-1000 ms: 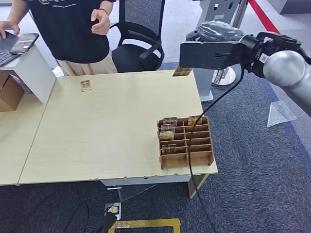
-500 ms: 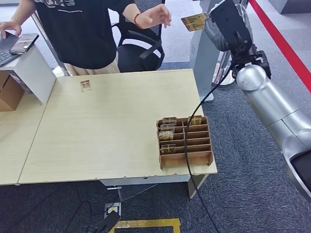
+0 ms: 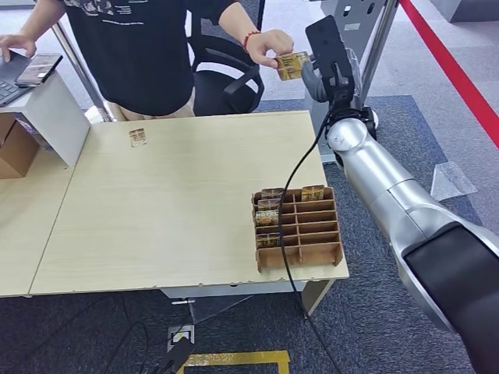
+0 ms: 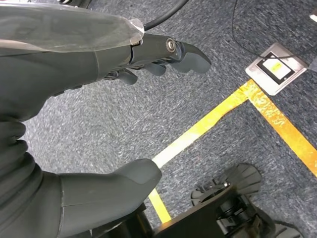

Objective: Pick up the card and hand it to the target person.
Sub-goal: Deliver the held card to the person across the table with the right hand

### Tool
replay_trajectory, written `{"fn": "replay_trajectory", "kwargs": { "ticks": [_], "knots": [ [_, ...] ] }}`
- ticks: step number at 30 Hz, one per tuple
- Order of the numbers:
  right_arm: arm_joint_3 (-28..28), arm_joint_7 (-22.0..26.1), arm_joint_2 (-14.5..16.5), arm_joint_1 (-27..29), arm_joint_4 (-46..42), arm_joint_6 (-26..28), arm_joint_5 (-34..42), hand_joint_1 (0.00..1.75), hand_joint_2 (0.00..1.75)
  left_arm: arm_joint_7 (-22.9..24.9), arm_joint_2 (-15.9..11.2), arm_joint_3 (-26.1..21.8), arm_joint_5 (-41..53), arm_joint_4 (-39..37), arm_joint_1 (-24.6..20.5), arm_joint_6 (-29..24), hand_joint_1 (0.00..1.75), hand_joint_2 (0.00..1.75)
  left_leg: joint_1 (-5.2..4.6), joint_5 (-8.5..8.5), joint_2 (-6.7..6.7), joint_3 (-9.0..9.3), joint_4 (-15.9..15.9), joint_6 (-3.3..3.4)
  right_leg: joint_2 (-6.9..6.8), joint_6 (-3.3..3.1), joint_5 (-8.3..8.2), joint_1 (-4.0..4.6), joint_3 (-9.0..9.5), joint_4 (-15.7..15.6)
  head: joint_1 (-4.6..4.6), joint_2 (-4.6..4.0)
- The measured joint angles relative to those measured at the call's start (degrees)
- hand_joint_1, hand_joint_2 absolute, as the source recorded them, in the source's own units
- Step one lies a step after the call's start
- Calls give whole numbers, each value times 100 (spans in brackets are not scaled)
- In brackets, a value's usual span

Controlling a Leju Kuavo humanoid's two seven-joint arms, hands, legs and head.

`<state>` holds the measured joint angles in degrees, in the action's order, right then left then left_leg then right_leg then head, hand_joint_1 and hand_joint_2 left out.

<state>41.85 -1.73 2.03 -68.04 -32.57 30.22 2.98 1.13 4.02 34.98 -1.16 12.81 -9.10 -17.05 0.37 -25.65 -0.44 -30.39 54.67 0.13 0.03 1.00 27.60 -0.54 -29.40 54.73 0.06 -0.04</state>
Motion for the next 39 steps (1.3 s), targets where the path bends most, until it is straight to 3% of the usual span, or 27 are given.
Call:
{"fn": "replay_trajectory", "kwargs": {
  "ticks": [6, 10, 17, 24, 28, 33, 39],
  "knots": [
    [-91, 9, 136, -1, 274, -69, 10, 175, 175, 10, -1, 12, -7, -1, -6, 3, 0, 175, -1, 0, -2, 0, 3, 0, 0, 0, -1, -3, 0, -1, 0, 0],
    [-115, 51, 202, -4, 392, -86, -6, 1, 175, -12, -2, 13, -18, -2, -7, -2, 0, 175, -1, 0, -2, 0, 3, 0, 0, 0, 0, -2, 0, 0, 1, 0],
    [-177, 289, 275, -8, 526, -31, 7, 0, 175, -22, -14, 41, -15, -5, -14, 1, 0, 175, -1, 0, 0, 1, 2, 0, 0, 0, -1, -2, 0, 0, 1, 0],
    [-189, 1124, 298, 9, 509, -49, -149, 0, 175, -82, -26, 47, -106, -7, -22, -40, 0, 175, -1, 0, 1, 3, 2, 0, 0, 0, -1, -1, 0, 0, -1, 0],
    [-201, 1363, 213, 385, -42, -227, -365, 0, 175, -107, -54, 47, -254, -9, 1, -86, 0, 175, 0, -1, 2, 9, 2, -1, 1, 0, 0, 2, 4, -2, -2, 0],
    [-234, 929, -167, 1567, -1643, -859, -670, 0, 175, -201, -123, 46, -485, -22, 146, -171, 0, 175, 0, -3, 3, 12, 2, -1, 1, -1, 1, 5, 4, -8, -1, 0],
    [-286, -159, -1032, 2932, -4083, -1515, -1376, 0, 175, -293, -195, 45, -545, -39, 323, -157, 0, 175, 0, -4, 5, 10, 3, 1, 5, -1, 0, 0, -1, -14, -1, 0]
  ]
}}
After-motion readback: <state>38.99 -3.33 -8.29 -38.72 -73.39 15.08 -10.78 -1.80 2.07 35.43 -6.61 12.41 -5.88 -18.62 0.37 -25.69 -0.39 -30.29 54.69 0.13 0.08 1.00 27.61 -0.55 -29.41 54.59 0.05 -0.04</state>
